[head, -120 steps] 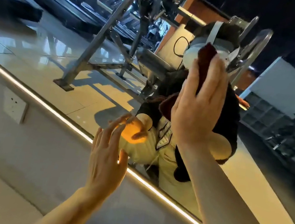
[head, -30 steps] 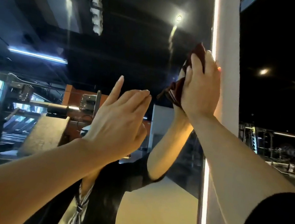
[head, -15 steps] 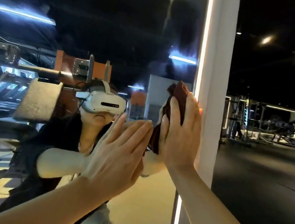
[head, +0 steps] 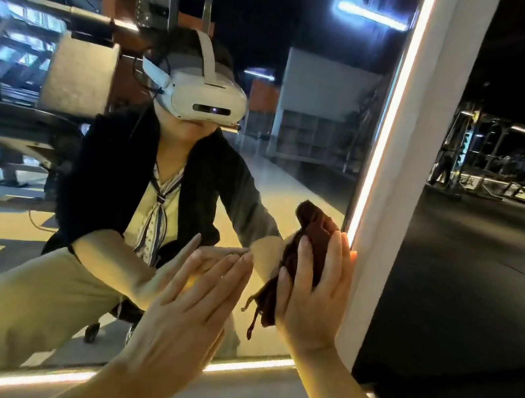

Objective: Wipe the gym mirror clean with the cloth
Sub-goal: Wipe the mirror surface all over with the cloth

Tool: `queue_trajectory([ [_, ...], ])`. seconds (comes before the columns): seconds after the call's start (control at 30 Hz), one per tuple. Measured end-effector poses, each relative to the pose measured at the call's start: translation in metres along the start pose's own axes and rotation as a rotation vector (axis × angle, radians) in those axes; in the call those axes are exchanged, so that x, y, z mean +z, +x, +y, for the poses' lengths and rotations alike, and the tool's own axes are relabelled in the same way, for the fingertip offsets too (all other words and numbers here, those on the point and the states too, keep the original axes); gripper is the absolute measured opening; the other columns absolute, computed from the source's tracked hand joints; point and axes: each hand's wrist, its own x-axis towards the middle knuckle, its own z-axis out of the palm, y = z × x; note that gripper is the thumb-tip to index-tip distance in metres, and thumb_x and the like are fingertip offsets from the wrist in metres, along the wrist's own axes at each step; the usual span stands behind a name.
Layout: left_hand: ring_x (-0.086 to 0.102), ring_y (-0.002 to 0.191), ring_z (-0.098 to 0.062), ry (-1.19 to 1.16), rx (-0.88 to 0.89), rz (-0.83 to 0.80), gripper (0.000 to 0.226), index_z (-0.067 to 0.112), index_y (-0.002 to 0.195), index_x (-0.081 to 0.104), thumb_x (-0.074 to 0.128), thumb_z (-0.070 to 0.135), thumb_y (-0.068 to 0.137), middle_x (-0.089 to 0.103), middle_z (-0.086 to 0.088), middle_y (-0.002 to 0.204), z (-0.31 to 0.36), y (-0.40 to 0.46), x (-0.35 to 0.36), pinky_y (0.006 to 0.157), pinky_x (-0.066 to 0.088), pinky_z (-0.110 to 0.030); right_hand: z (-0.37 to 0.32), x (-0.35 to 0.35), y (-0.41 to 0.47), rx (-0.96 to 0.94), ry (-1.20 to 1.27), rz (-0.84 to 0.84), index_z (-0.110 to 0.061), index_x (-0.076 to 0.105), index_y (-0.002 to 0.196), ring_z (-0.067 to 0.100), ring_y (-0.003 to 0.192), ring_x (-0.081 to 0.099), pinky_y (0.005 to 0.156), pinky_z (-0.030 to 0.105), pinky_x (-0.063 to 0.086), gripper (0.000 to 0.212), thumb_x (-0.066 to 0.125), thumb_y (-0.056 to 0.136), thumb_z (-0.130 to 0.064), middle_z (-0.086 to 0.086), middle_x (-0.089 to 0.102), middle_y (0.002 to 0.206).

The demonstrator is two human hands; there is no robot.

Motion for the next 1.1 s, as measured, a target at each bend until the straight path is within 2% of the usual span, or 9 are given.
queue_trajectory([
  [0.13, 0.023, 0.149, -0.026, 0.058, -0.007, -0.148, 0.073, 0.001, 0.151, 0.029, 0.041, 0.016, 0.081, 0.022, -0.013, 0.162, 0.015, -0.037, -0.006, 0.124, 0.003, -0.05, -0.006, -0.008, -0.081, -0.005, 0.022, -0.162, -0.011, 0.038, 0.143, 0.044, 0.131, 0.037, 0.112, 0.055, 0.031, 0.045, 0.03, 0.109, -0.04, 0.023, 0.036, 0.142],
  [0.23, 0.027, 0.147, -0.025, 0.049, -0.04, -0.232, 0.074, 0.001, 0.151, 0.029, 0.038, 0.019, 0.079, 0.024, -0.013, 0.162, 0.016, -0.068, -0.007, 0.123, 0.007, -0.051, -0.014, -0.011, -0.108, 0.107, 0.078, -0.218, -0.008, 0.039, 0.139, 0.046, 0.132, 0.035, 0.101, 0.063, 0.036, 0.047, 0.03, 0.109, -0.042, 0.023, 0.034, 0.144],
  [0.33, 0.034, 0.142, -0.026, 0.008, -0.1, -0.28, 0.076, 0.001, 0.149, 0.033, 0.039, 0.021, 0.076, 0.031, -0.012, 0.159, 0.01, -0.091, -0.017, 0.119, 0.015, -0.053, -0.039, -0.009, -0.102, 0.247, 0.146, -0.191, -0.009, 0.032, 0.144, 0.049, 0.138, 0.031, 0.105, 0.062, 0.041, 0.049, 0.032, 0.109, -0.043, 0.024, 0.028, 0.15],
  [0.43, 0.034, 0.142, -0.027, -0.014, -0.196, -0.278, 0.078, 0.0, 0.15, 0.03, 0.039, 0.021, 0.075, 0.029, -0.012, 0.16, -0.004, -0.109, -0.03, 0.123, 0.007, -0.05, -0.093, 0.003, -0.077, 0.343, 0.206, -0.089, -0.011, 0.029, 0.146, 0.048, 0.141, 0.026, 0.117, 0.06, 0.028, 0.051, 0.031, 0.108, -0.044, 0.025, 0.025, 0.15],
  [0.5, 0.028, 0.146, -0.026, -0.038, -0.293, -0.265, 0.084, 0.002, 0.155, 0.021, 0.041, 0.019, 0.075, 0.022, -0.01, 0.163, -0.017, -0.122, -0.04, 0.125, 0.003, -0.048, -0.135, 0.01, -0.063, 0.23, 0.229, -0.044, -0.01, 0.038, 0.143, 0.044, 0.143, 0.026, 0.122, 0.054, 0.02, 0.05, 0.035, 0.106, -0.044, 0.024, 0.027, 0.15],
  [0.63, 0.007, 0.154, -0.023, -0.047, -0.373, -0.259, 0.088, 0.003, 0.158, 0.01, 0.041, 0.014, 0.076, 0.006, -0.009, 0.167, -0.028, -0.142, -0.043, 0.125, -0.001, -0.048, -0.168, 0.017, -0.072, -0.175, 0.205, -0.036, -0.016, 0.04, 0.146, 0.033, 0.148, 0.025, 0.121, 0.049, 0.024, 0.053, 0.041, 0.104, -0.047, 0.016, 0.024, 0.154],
  [0.83, 0.008, 0.154, -0.023, -0.05, -0.321, -0.234, 0.102, 0.0, 0.155, 0.018, 0.072, 0.004, 0.069, 0.013, -0.014, 0.166, -0.005, -0.134, -0.028, 0.124, 0.0, -0.05, -0.102, 0.014, -0.08, -0.524, 0.213, -0.08, -0.023, 0.04, 0.147, 0.029, 0.147, 0.025, 0.123, 0.048, 0.02, 0.047, 0.056, 0.103, -0.03, 0.009, 0.033, 0.151],
  [0.93, 0.012, 0.154, -0.023, -0.076, -0.228, -0.182, 0.092, 0.002, 0.157, 0.015, 0.055, 0.01, 0.074, 0.009, -0.007, 0.167, -0.006, -0.117, -0.029, 0.125, 0.0, -0.05, -0.047, 0.006, -0.074, -0.389, 0.191, -0.086, -0.021, 0.032, 0.148, 0.036, 0.146, 0.026, 0.124, 0.05, 0.016, 0.055, 0.059, 0.101, -0.026, 0.015, 0.03, 0.149],
  [1.1, 0.021, 0.151, -0.026, -0.099, -0.211, -0.072, 0.089, 0.001, 0.154, 0.021, 0.064, 0.006, 0.076, 0.026, -0.014, 0.16, -0.023, -0.06, -0.037, 0.124, 0.005, -0.053, -0.054, 0.016, 0.053, -0.164, 0.211, 0.115, -0.015, 0.041, 0.142, 0.039, 0.137, 0.037, 0.12, 0.051, 0.029, 0.038, 0.042, 0.108, -0.03, 0.018, 0.032, 0.147],
])
